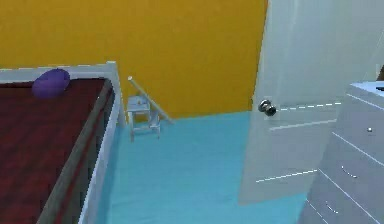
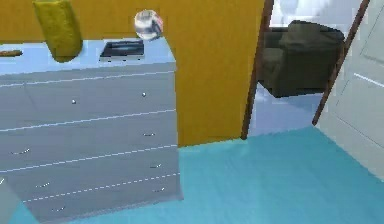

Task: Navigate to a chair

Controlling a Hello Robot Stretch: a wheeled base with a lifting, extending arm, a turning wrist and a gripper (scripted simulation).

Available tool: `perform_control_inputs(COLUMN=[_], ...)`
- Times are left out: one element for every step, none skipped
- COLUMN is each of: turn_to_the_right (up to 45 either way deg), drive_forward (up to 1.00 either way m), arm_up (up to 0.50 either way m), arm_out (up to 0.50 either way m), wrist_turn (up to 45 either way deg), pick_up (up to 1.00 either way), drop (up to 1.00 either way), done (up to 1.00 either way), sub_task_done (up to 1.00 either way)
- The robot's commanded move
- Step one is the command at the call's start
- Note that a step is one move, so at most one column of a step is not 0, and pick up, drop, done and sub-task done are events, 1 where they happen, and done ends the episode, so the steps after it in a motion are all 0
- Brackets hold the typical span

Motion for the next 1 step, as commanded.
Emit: perform_control_inputs(turn_to_the_right=[0.0], drive_forward=[1.00], arm_up=[0.00], arm_out=[0.00], wrist_turn=[0.0], pick_up=[0.00], drop=[0.00], done=[0.00], sub_task_done=[0.00])
